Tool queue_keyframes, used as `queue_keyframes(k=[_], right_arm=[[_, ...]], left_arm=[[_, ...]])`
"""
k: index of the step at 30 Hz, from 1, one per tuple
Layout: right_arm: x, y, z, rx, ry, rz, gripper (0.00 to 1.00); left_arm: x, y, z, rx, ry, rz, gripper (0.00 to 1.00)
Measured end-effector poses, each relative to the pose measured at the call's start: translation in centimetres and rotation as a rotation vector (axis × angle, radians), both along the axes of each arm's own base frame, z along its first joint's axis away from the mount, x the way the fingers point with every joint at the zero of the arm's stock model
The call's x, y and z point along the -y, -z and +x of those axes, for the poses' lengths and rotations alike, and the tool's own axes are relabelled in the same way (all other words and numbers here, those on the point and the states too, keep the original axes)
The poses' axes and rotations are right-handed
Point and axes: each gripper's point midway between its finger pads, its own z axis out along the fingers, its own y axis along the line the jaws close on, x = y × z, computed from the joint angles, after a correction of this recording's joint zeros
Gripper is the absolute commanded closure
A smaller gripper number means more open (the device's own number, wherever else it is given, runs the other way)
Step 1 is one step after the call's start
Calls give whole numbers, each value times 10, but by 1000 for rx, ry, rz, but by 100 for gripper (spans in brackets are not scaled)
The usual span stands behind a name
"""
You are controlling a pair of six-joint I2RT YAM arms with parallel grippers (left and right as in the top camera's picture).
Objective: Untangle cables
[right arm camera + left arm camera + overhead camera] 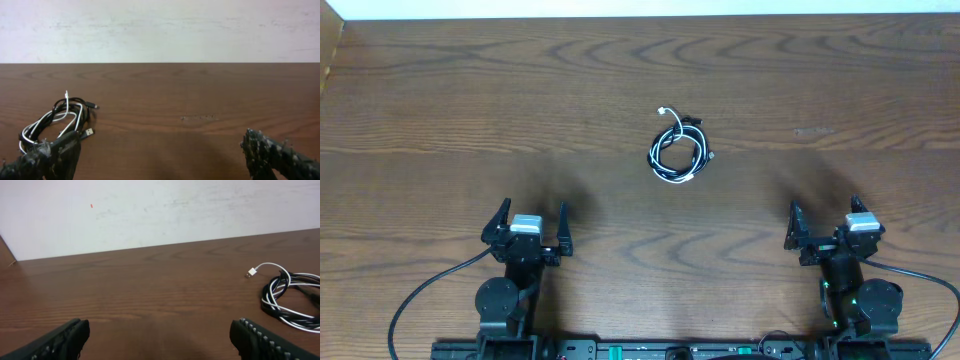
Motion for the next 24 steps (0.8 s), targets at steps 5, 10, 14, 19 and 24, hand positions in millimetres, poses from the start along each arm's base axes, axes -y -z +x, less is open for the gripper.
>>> queue_keyframes(k=[5,10,14,19,24], right_arm=[[0,0,0,0,0,0,1],[-2,-1,0,3,-9,1,1],[-7,-1,-1,4,-40,3,1],[-11,-1,-1,5,-67,5,1],[-16,-3,-2,4,-95,7,1]], left_arm=[[0,0,0,0,0,0,6],[3,-9,1,37,13,-33,6],[4,-19,1,74,20,-99,6],[5,-14,1,45,17,-159,6],[7,-11,4,-19,24,-181,6]])
